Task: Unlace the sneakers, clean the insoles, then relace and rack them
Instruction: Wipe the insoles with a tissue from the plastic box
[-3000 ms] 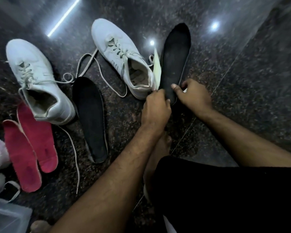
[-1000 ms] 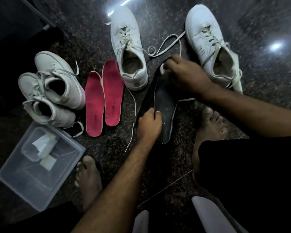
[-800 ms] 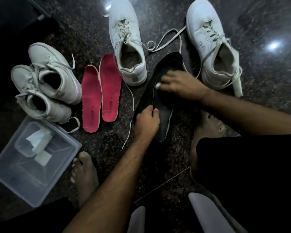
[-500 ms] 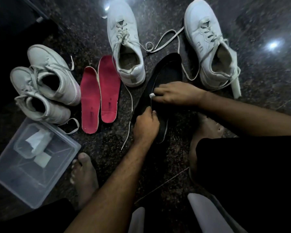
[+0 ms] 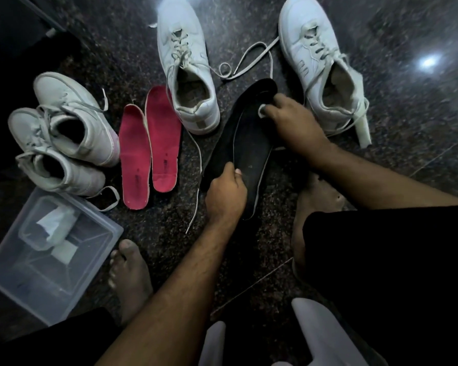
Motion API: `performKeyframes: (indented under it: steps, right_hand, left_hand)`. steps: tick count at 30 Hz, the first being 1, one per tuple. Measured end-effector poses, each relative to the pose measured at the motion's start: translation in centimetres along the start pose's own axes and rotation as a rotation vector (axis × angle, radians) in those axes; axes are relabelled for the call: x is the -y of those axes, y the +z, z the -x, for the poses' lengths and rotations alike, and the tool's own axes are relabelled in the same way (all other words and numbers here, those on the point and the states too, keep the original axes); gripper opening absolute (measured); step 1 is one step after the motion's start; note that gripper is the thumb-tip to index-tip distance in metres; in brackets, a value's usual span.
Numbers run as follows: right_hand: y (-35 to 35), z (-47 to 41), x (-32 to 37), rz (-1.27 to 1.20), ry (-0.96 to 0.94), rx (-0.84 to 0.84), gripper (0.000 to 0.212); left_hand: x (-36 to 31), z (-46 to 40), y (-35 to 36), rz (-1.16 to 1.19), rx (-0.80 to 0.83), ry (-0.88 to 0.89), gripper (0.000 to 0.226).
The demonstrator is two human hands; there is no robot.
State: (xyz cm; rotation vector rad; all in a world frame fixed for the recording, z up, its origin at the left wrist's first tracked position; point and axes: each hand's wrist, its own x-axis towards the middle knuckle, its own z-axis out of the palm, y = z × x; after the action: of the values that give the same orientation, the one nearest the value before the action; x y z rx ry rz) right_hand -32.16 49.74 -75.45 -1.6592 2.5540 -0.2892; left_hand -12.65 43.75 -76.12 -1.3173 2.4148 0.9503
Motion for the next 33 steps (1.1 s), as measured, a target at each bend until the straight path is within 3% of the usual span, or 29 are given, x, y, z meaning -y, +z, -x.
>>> performKeyframes:
  steps: [1, 2, 5, 6, 7, 10, 11, 12, 15, 16, 17, 20, 22, 24, 26, 28, 31, 33]
  right_hand:
    - [0.0, 0.3, 0.1, -0.018, 0.03, -0.007, 0.019]
    - [0.1, 0.7, 0.6, -0.031, -0.066, -0.015, 0.019]
    - [0.7, 2.7, 2.5, -0.063, -0.57, 0.135, 0.033]
    - [0.7, 3.3, 2.6, -0.03, -0.601, 0.165, 0.036]
    - [0.9, 3.5, 2.1, -0.013, -0.514, 0.136, 0.036]
    - [0.1, 2.7, -0.3, -0.025, 0.092, 0.019, 0.032]
    - [-0.1, 2.8, -0.4, -0.032, 0.138, 0.029, 0.03]
    - [0.1, 2.9, -0.2, -0.044, 0.057, 0.044, 0.031]
    - [0.9, 4.1, 1.4, -0.11, -0.478, 0.24, 0.048]
    - [1.3, 4.5, 1.5, -0.065, -0.569, 0.238, 0.043]
    - [1.3, 4.4, 1.2, -0.015, -0.495, 0.191, 0.034]
    - [0.8, 3.1, -0.3, -0.022, 0.1, 0.098, 0.027]
    - [0.3, 2.9, 0.0, -0.027, 0.07, 0.094, 0.025]
    - [-0.3, 3.0, 1.2, -0.053, -0.228, 0.113, 0.019]
    - [1.1, 3.5, 1.3, 0.101, -0.559, 0.173, 0.022]
    - [1.6, 2.5, -0.2, 0.062, -0.456, 0.188, 0.031]
    - [0.8, 0.4, -1.8, -0.082, 0.083, 0.061, 0.039]
    - [0.2, -0.3, -1.0, 0.006, -0.053, -0.022, 0.032]
  left_hand:
    - [0.0, 0.2, 0.0, -0.003, -0.002, 0.005, 0.022]
    - [0.0, 0.2, -0.1, -0.007, 0.001, 0.008, 0.022]
    - [0.0, 0.2, 0.0, -0.022, -0.009, -0.001, 0.024]
    - [0.0, 0.2, 0.1, -0.03, -0.021, 0.005, 0.023]
    - [0.1, 0.3, 0.3, -0.037, -0.033, 0.015, 0.022]
    - [0.0, 0.4, 0.5, -0.025, -0.048, 0.027, 0.023]
    - [0.0, 0.5, 0.4, -0.018, -0.043, 0.022, 0.022]
    - [0.1, 0.5, 0.3, -0.016, -0.035, 0.019, 0.022]
    - [0.3, 0.1, 0.3, -0.028, -0.016, 0.027, 0.022]
    - [0.3, -0.1, 0.2, -0.044, -0.013, 0.03, 0.022]
    - [0.3, -0.3, 0.3, -0.055, -0.012, 0.031, 0.023]
    - [0.2, -0.4, 0.4, -0.044, -0.01, 0.027, 0.023]
    - [0.3, -0.3, 0.3, -0.031, -0.009, 0.031, 0.022]
    - [0.5, -0.4, 0.4, -0.039, -0.003, 0.04, 0.022]
    - [0.5, -0.4, 0.4, -0.068, -0.013, 0.04, 0.022]
    - [0.6, -0.5, 0.6, -0.075, -0.021, 0.043, 0.022]
    - [0.8, -0.4, 0.5, -0.048, 0.004, 0.047, 0.021]
    - [1.2, -0.5, 0.4, -0.036, 0.017, 0.052, 0.021]
